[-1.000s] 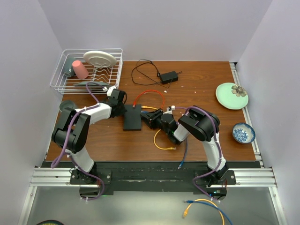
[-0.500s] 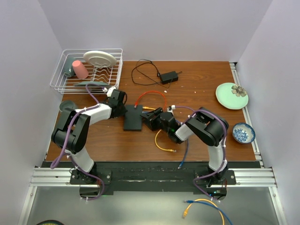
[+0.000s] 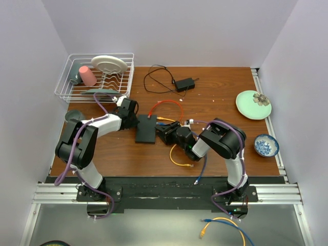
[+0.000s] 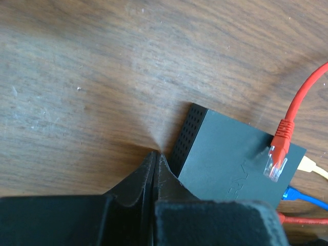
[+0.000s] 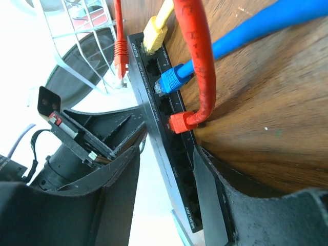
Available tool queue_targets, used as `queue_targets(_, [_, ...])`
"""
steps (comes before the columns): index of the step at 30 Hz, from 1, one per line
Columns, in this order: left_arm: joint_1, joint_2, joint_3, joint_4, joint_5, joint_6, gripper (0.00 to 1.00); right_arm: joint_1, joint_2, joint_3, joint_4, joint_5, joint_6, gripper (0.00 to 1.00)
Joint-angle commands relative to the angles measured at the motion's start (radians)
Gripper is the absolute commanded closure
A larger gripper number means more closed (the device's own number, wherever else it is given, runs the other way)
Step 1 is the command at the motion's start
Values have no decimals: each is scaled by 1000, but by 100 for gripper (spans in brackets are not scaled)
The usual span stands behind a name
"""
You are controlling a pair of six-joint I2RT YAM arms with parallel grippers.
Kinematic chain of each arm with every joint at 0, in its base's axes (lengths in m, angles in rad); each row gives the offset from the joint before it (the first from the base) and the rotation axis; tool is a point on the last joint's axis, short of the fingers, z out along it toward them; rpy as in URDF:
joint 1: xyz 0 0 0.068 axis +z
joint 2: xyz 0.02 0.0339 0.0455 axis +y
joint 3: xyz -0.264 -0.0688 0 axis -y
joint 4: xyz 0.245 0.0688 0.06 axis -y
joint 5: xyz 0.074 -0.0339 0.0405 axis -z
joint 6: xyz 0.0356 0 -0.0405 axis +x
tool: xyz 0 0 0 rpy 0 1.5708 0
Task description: Pull the plug from the switch port
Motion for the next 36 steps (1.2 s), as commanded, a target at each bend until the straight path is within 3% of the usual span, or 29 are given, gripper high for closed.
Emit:
queue_targets(1, [-10,-46,-15,30,25,-22,100,17,29,16,-59,53,44,49])
queue_targets(13, [-10,-65,-28,35,19,-19,100,19,-58,10,-157,59,6,47])
queue_targets(22, [-10,-68,-25,26,16,-19,100,19,-196,59,-381,45,-117,46])
queue_targets(28, [-10,-66,-22,27,17,-21,100,19,-244,65,-430,46,-155,46])
queue_targets(36, [-10,-60,-19,27,24,-19,100,19,-346,189,-625,51,-347,46])
